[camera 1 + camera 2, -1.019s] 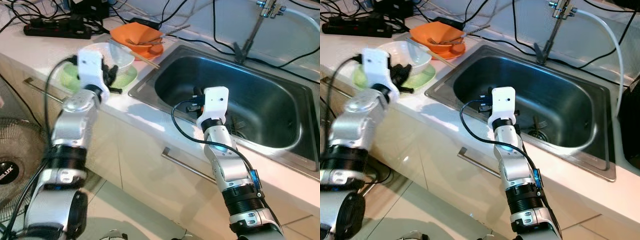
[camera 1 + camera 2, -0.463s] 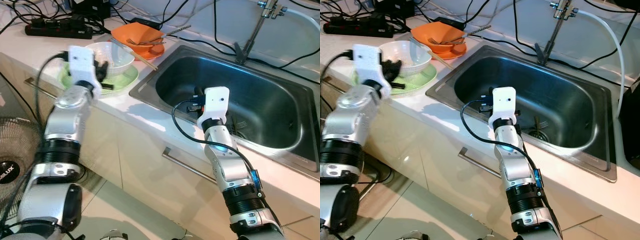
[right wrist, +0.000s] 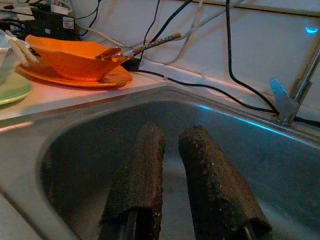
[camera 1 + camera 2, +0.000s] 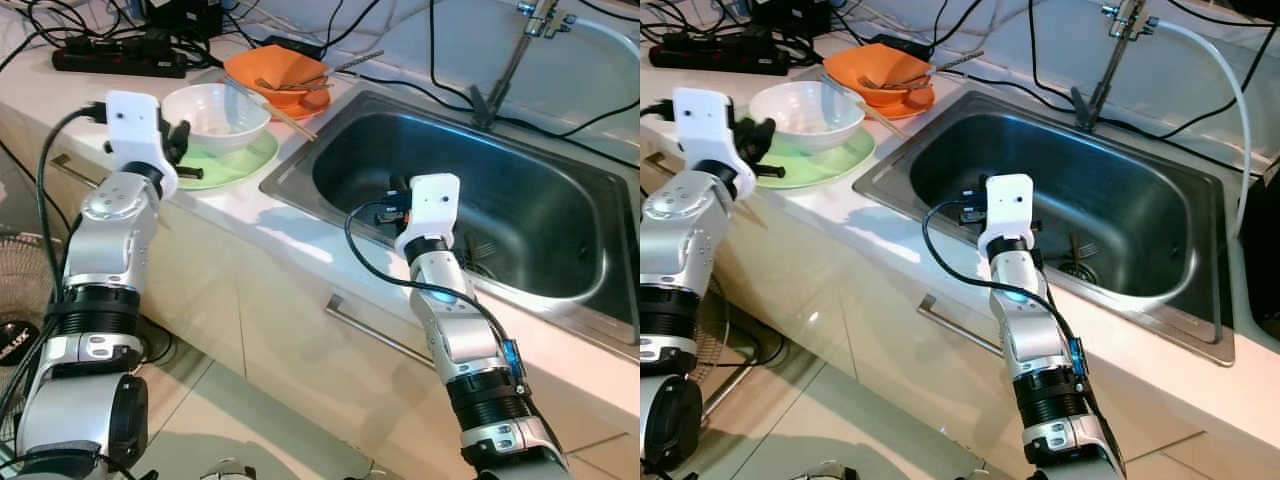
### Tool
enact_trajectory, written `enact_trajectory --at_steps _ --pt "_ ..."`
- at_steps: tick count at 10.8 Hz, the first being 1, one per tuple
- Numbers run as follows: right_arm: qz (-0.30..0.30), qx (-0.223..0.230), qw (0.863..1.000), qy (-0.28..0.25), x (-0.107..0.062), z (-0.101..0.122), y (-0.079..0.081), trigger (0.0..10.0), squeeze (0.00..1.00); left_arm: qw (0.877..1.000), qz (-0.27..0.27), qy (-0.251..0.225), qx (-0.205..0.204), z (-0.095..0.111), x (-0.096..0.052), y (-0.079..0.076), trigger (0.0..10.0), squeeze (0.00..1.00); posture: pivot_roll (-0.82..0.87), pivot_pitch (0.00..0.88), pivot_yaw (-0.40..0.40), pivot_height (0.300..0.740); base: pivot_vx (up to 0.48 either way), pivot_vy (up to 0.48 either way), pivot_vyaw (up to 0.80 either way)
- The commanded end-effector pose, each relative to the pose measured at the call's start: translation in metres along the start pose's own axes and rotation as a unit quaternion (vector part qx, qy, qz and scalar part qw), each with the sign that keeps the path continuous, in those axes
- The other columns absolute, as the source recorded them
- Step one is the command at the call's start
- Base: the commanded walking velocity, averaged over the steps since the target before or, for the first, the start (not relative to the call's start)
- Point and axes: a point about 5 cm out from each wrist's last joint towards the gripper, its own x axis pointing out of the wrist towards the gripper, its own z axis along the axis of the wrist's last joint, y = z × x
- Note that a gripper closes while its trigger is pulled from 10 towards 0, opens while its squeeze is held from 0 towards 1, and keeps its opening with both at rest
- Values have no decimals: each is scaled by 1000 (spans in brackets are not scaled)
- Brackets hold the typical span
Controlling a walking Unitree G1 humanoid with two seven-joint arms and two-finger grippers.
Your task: Kitchen organization
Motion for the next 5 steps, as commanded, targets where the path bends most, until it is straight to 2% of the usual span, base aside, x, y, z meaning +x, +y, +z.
enact_trajectory --at_steps 1,2,5 --pt "-8 1 1000 1 1 -1 -4 10000 0 999 -34 -17 1 8 1 -15 10000 0 -41 0 -106 740 0 0 0" --pt "-8 2 1000 2 0 -3 -4 10000 0 997 -67 -31 -8 14 3 -31 10000 0 -40 0 -104 740 0 0 0" --pt "-7 1 1000 0 3 -1 -3 10000 0 997 -81 -16 -10 8 13 -46 10000 0 -46 0 -98 740 0 0 0"
